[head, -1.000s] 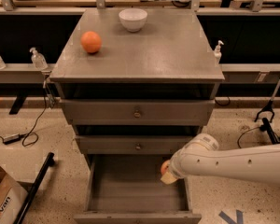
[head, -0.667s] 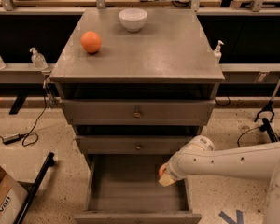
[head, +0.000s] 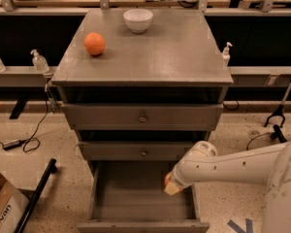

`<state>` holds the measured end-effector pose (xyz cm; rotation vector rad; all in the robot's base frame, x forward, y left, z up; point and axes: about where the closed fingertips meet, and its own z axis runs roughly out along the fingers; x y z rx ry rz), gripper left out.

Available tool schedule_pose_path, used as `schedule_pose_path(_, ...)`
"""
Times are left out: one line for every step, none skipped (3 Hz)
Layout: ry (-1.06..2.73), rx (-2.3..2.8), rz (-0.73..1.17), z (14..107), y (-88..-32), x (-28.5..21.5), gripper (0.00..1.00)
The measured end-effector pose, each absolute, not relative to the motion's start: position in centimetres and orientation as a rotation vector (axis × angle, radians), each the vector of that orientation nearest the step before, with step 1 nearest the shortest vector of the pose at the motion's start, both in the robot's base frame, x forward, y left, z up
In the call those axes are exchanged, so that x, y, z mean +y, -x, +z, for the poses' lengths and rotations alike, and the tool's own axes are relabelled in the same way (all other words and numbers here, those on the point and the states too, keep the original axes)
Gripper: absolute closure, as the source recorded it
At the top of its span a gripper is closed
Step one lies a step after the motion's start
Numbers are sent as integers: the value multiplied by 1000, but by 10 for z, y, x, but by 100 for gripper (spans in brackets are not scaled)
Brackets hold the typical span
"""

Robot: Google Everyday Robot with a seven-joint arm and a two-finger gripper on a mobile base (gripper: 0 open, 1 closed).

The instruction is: Place apple into bottom drawer

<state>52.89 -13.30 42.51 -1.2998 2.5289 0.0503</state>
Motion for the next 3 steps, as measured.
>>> schedule_pose_path(1264,2525,96,407,-526,-127,100)
schedule_pose_path(1158,2439,242,389,-532,-110,100)
schedule_pose_path(1072,2358,380,370,-536,-86,100)
